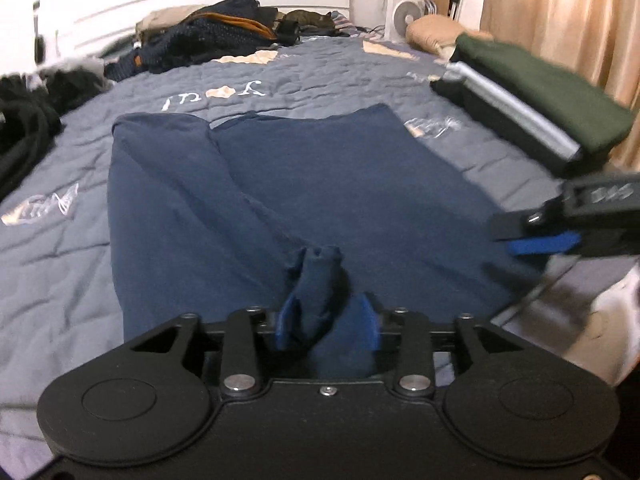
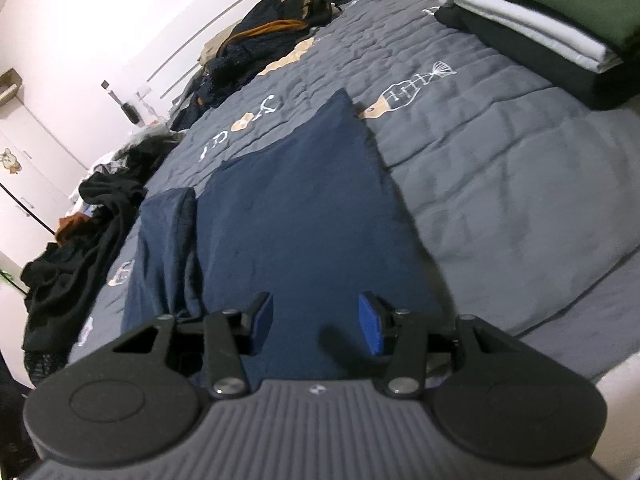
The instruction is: Fold clothes
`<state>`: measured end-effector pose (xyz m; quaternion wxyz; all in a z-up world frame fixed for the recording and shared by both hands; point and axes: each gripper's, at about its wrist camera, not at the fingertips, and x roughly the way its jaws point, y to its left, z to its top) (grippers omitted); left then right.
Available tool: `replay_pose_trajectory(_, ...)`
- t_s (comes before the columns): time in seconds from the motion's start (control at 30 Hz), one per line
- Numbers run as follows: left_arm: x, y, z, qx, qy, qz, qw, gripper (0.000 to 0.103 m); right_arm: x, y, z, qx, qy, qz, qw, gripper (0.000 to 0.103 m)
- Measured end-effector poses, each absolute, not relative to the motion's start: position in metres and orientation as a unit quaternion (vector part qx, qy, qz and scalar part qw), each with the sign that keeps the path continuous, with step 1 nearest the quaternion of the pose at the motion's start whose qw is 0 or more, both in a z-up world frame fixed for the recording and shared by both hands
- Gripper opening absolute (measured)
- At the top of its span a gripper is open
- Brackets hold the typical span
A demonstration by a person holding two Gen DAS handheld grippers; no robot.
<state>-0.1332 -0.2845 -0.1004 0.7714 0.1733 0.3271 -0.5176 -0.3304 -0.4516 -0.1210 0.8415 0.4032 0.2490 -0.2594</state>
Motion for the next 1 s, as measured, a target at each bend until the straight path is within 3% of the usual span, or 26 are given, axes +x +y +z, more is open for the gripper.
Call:
replay_pose_trajectory(0.1, -0.13, -0.273, -0.09, 0.146, 0.328, -0.526, 0.771, 0.048, -0.327, -0.451, -0.12, 0.418, 0.239, -0.248, 0.841, 0.047)
replay_pose_trajectory(0.5, -0.079, -0.229, -0.067, -0.002, 0.355, -0.459, 0.814, 0.05, -0.293, -0.428, -0.112, 0.414, 0.212, -0.163, 0.87, 0.047)
replay_pose_trajectory(0.77, -0.067, -0.22, -0.068, -0.003, 0.365, -0.444, 0.818, 0.052, -0.263, -0.408, -0.113, 0.402, 0.223, -0.12, 0.88, 0.047)
replay_pose_trajectory(0.87, -0.064, -0.215, -0.069, -0.003, 0.363, -0.441, 0.821, 0.062, -0.251, -0.402, -0.116, 0.398, 0.233, -0.111, 0.88, 0.047)
replay_pose_trajectory(1.0, -0.061, -0.209, -0.07, -0.005, 0.36, -0.439, 0.823, 0.062, -0.239, -0.395, -0.121, 0.394, 0.243, -0.107, 0.88, 0.047)
